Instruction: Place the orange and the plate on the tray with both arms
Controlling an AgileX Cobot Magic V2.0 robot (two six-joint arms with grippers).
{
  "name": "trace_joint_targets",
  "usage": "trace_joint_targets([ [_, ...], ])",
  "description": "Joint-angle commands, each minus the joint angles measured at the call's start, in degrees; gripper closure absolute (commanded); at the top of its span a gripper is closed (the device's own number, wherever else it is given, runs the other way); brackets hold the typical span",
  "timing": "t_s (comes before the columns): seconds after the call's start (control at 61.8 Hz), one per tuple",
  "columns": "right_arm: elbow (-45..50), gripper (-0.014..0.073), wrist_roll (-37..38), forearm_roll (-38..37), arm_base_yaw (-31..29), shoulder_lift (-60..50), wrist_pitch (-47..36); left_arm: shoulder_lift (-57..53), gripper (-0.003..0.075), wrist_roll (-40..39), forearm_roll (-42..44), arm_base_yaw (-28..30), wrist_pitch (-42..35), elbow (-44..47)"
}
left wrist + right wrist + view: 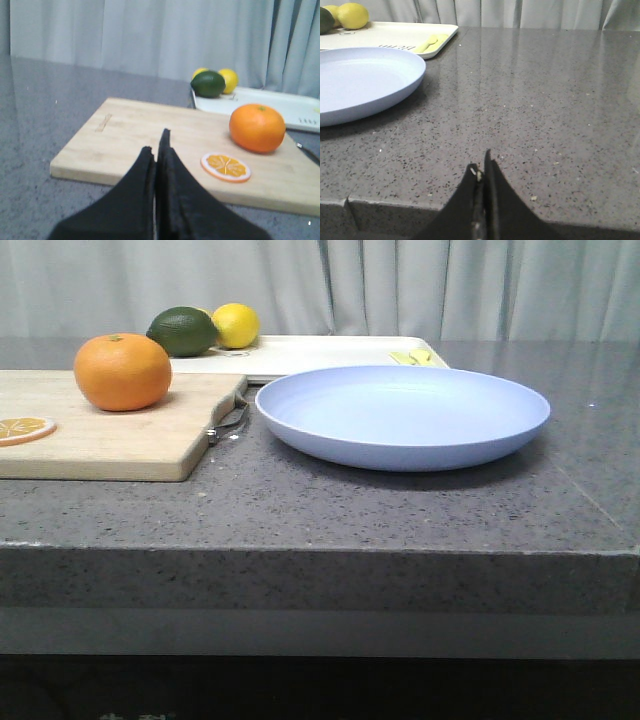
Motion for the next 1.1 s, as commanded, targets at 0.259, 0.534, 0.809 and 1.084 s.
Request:
trace_joint_targets([
  [0.259, -20.8, 0.0704, -0.6, 0.2, -0.1, 6.0, 3.0, 4.8, 0.0738, -0.4, 3.0, 0.2, 2.7, -14.6],
  [0.534, -35.2, 0.0704, -0.6, 0.1, -0.1, 26.7, 7.5, 24.5, 0.0738, -0.4, 3.2, 0.2, 5.3, -25.2],
  [0.809, -37.1, 0.0690, -0.6, 0.1, -0.1, 33.4, 6.4, 30.2, 0.0737, -0.4, 3.2, 0.2, -1.4, -26.2],
  [1.084, -37.1, 0.0355, -0.6, 0.1, -0.1, 33.3, 6.4, 30.2, 0.0569, -0.4, 3.2, 0.2, -1.7, -26.2],
])
